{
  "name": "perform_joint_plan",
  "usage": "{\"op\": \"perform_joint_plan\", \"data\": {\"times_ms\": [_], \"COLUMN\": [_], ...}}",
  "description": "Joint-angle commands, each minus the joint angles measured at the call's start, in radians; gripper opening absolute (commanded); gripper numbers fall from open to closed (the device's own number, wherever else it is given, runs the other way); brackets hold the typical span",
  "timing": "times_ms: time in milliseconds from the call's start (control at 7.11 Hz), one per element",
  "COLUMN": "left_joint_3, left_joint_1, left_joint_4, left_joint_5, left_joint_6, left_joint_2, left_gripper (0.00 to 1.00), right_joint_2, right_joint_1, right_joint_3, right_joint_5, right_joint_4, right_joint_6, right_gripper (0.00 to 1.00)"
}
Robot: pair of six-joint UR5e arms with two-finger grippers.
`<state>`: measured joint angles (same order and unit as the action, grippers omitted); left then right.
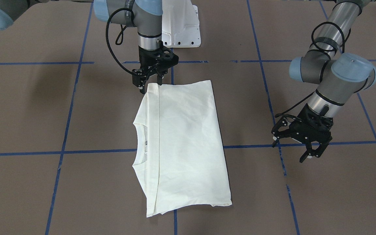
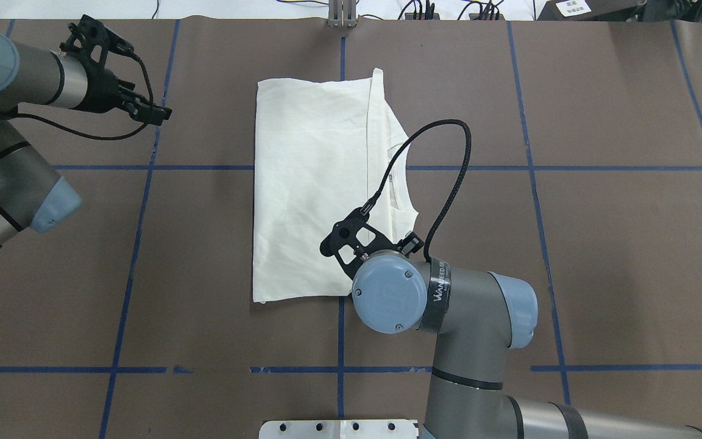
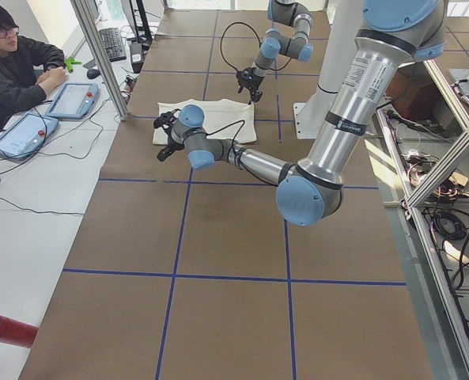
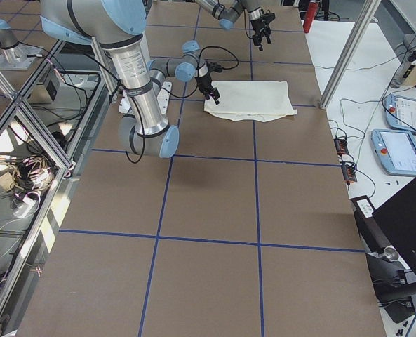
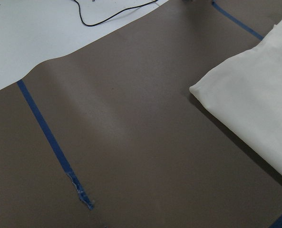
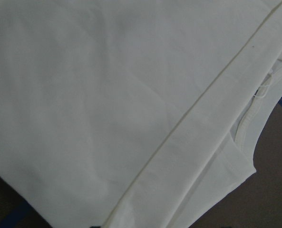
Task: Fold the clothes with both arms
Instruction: 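Open the right gripper and draw it back toward the robot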
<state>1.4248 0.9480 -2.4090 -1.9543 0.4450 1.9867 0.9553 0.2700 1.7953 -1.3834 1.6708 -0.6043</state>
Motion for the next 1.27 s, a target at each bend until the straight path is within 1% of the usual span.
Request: {"op": "perform_joint_plan", "data": {"times_ms": [0, 141, 281, 422, 562, 844, 984, 1125], "left_joint_3": [0.002, 0.002, 0.002, 0.002, 0.002, 0.000, 0.000, 0.000], "left_joint_1": [0.000, 0.000, 0.000, 0.000, 0.000, 0.000, 0.000, 0.000], "left_joint_4": [-0.004, -0.004, -0.005, -0.007, -0.009, -0.010, -0.012, -0.012], "left_joint_5": [0.000, 0.000, -0.002, -0.002, -0.002, -0.002, -0.002, -0.002], "left_joint_6": [0.006, 0.007, 0.007, 0.007, 0.007, 0.007, 0.007, 0.007], "left_joint_2": [0.000, 0.000, 0.000, -0.002, -0.002, -0.002, 0.000, -0.002], "left_gripper": [1.00, 1.00, 1.00, 1.00, 1.00, 1.00, 1.00, 1.00], "right_joint_2": [-0.004, -0.007, -0.010, -0.010, -0.012, -0.012, -0.012, -0.012], "right_joint_1": [-0.025, -0.025, -0.025, -0.023, -0.023, -0.023, -0.022, -0.020], "right_joint_3": [-0.024, -0.025, -0.028, -0.027, -0.027, -0.025, -0.022, -0.016], "right_joint_5": [0.010, 0.010, 0.012, 0.012, 0.012, 0.012, 0.012, 0.010], "right_joint_4": [0.000, 0.000, -0.003, -0.006, -0.010, -0.014, -0.014, -0.016], "right_joint_6": [0.006, 0.023, 0.075, 0.077, 0.078, 0.078, 0.080, 0.083], "right_gripper": [0.77, 0.64, 0.49, 0.32, 0.27, 0.27, 0.25, 0.19]}}
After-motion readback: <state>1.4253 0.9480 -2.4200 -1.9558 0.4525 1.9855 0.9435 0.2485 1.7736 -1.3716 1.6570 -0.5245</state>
